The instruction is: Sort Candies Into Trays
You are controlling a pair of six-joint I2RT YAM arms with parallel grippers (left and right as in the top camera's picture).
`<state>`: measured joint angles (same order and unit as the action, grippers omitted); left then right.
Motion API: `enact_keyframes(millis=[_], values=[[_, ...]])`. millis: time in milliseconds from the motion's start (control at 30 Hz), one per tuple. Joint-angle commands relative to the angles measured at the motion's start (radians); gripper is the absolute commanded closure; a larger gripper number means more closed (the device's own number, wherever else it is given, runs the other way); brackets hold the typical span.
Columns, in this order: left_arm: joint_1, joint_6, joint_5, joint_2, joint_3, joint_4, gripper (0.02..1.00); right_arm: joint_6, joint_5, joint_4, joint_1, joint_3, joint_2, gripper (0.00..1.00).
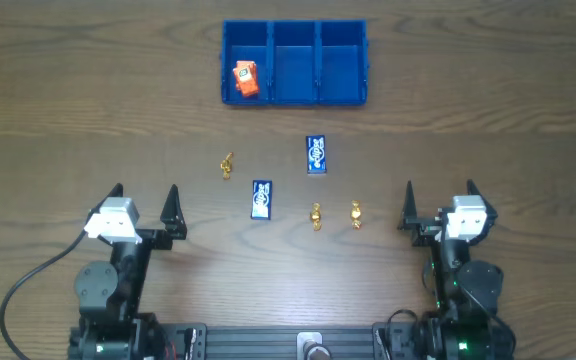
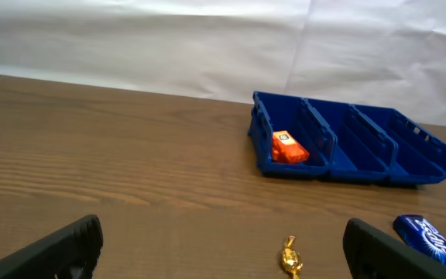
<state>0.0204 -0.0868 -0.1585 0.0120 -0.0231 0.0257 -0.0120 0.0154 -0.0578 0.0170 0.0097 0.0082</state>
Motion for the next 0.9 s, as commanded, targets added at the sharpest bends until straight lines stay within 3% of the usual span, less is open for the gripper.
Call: enact_keyframes(millis=[33, 133, 200, 367, 433, 633, 700, 900], values=[[-0.005, 0.013, -0.022, -0.008, 0.018, 0.036, 0.020, 0.005, -0.010, 0.053, 0.002, -0.002, -0.005, 0.003], [-0.005, 0.013, -0.022, -0.008, 0.018, 0.036, 0.023, 0.122, -0.006, 0.056, 0.001, 0.014, 0.013, 0.003], [-0.005, 0.013, -0.022, -0.008, 0.018, 0.036, 0.020, 0.146, -0.007, 0.035, 0.000, 0.095, 0.130, 0.003], [-0.005, 0.013, -0.022, -0.008, 0.018, 0.036, 0.020, 0.147, -0.069, -0.249, 0.026, 0.591, 0.677, 0.003], [-0.005, 0.013, -0.022, -0.008, 0.018, 0.036, 0.020, 0.223, -0.108, -0.395, 0.061, 0.811, 0.879, 0.003], [-0.005, 0.013, -0.022, -0.008, 0.018, 0.036, 0.020, 0.298, -0.101, -0.752, 0.282, 1.290, 1.346, 0.003], [-0.005, 0.013, -0.022, -0.008, 0.018, 0.036, 0.020, 0.383, -0.096, -0.895, 0.407, 1.479, 1.555, 0.003], [-0.005, 0.013, -0.022, -0.008, 0.018, 0.036, 0.020, 0.565, -0.095, -1.008, 0.617, 1.640, 1.833, 0.003]])
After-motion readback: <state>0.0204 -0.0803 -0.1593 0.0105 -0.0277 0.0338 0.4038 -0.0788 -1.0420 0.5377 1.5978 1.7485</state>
